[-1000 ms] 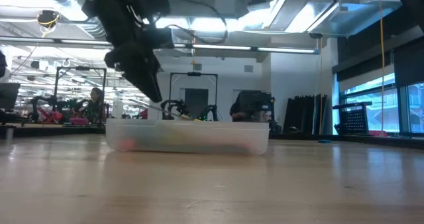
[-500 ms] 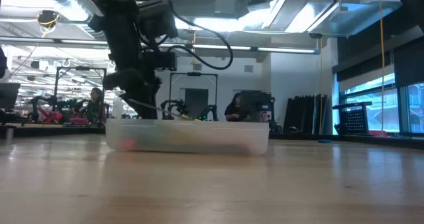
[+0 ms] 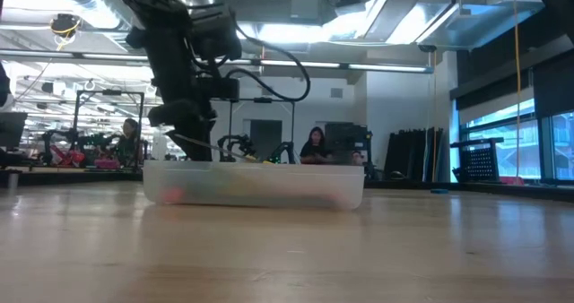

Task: Pack school essentials
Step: Put the pink pen into the supply box, then put the blue eraser into the supply box

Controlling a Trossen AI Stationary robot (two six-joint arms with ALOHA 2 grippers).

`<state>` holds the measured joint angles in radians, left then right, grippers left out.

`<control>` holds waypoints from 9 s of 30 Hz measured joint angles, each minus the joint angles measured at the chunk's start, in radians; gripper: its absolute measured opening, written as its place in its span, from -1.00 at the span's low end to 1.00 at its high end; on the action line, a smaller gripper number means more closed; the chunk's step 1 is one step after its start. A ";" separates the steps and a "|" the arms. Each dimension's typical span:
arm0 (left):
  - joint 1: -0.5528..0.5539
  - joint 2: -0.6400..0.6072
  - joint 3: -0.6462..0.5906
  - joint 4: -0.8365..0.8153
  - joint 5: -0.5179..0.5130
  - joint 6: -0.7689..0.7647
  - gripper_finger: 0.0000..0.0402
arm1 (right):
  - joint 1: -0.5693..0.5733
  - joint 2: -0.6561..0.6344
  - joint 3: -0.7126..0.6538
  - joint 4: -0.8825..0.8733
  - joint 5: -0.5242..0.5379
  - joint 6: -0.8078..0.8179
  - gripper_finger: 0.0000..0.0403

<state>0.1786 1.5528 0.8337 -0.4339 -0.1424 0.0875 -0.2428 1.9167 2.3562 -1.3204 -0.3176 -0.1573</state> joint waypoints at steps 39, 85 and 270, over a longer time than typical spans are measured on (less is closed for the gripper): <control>0.026 -0.062 0.000 -0.013 0.058 0.053 -0.82 | 0.000 0.000 0.000 -0.001 0.001 -0.002 -0.53; -0.432 -0.076 0.000 0.110 0.161 -0.343 -0.80 | 0.000 0.001 0.000 -0.013 0.002 -0.113 -0.53; 0.266 -0.486 0.000 0.292 0.536 -0.050 -0.57 | -0.085 -0.528 -0.956 -0.042 0.559 1.462 -0.53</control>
<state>0.4442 1.0672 0.8337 -0.1417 0.3939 0.0372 -0.3282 1.3891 1.4006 -1.3624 0.2413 1.3048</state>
